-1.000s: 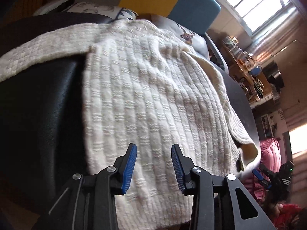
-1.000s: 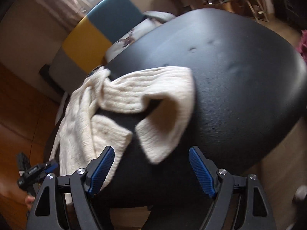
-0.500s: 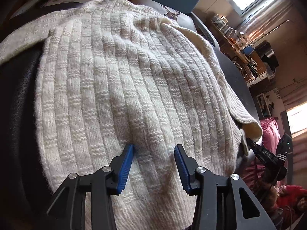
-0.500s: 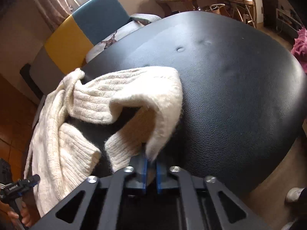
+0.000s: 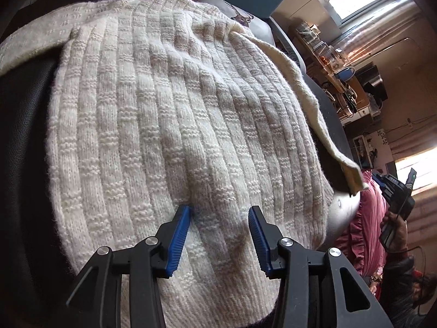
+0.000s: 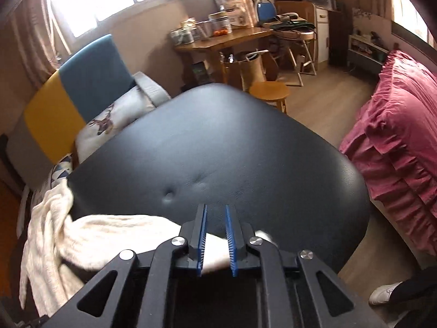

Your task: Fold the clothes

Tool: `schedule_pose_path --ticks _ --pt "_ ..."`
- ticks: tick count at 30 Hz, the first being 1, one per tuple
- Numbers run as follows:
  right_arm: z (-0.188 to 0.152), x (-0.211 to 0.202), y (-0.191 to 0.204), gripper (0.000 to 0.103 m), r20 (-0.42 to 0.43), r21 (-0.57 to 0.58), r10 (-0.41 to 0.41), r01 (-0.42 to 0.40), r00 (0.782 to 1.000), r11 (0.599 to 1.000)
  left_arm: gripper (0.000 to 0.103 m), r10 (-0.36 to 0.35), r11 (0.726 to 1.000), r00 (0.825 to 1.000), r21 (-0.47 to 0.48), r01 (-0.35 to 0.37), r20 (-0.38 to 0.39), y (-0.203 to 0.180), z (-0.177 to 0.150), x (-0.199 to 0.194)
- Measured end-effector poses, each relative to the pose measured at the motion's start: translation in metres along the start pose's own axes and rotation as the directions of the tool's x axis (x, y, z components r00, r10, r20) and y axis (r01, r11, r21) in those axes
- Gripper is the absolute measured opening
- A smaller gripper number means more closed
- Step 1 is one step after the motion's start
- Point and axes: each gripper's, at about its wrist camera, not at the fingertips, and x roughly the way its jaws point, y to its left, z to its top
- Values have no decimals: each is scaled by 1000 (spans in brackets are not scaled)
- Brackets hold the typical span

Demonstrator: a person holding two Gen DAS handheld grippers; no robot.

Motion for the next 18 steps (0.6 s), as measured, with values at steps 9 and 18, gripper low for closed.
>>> schedule_pose_path --ticks 9,18 --pt "-53 4 -45 31 -85 269 397 -362 914 892 47 80 982 997 172 -82 21 -39 22 -8" --pt "-96 48 -93 34 84 556 388 -366 918 746 47 23 995 1000 102 -23 -4 -48 42 2"
